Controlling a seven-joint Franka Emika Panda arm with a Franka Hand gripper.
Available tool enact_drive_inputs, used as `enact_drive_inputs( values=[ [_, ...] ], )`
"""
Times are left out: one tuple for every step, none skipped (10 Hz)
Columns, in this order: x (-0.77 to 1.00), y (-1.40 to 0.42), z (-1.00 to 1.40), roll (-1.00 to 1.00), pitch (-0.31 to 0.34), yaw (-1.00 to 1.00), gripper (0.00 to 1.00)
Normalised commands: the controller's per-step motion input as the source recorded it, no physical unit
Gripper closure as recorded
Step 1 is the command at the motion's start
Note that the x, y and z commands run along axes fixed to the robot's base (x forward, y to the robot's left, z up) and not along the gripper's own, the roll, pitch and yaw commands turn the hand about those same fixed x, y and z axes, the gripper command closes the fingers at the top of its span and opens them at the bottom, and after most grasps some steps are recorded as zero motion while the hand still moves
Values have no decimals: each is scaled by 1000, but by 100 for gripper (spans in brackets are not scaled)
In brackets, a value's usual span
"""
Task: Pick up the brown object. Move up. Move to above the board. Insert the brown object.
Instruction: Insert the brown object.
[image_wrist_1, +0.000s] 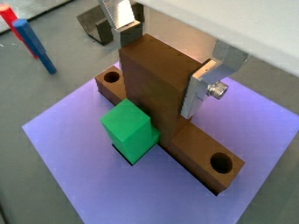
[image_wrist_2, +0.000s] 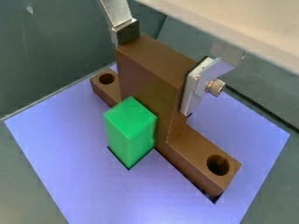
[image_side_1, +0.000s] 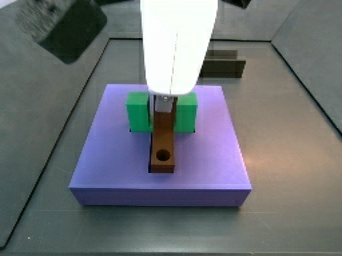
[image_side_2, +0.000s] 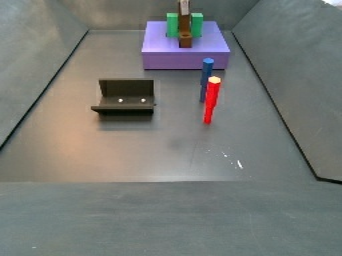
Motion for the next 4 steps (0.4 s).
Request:
enact_drive_inputs(
  values=[
    [51, 3, -583, -203, 0, -71, 100],
    [0, 126, -717, -221, -27, -60, 100],
    [0, 17, -171, -123, -37, 0, 100],
    [0, 0, 0, 0, 0, 0, 100]
  ],
)
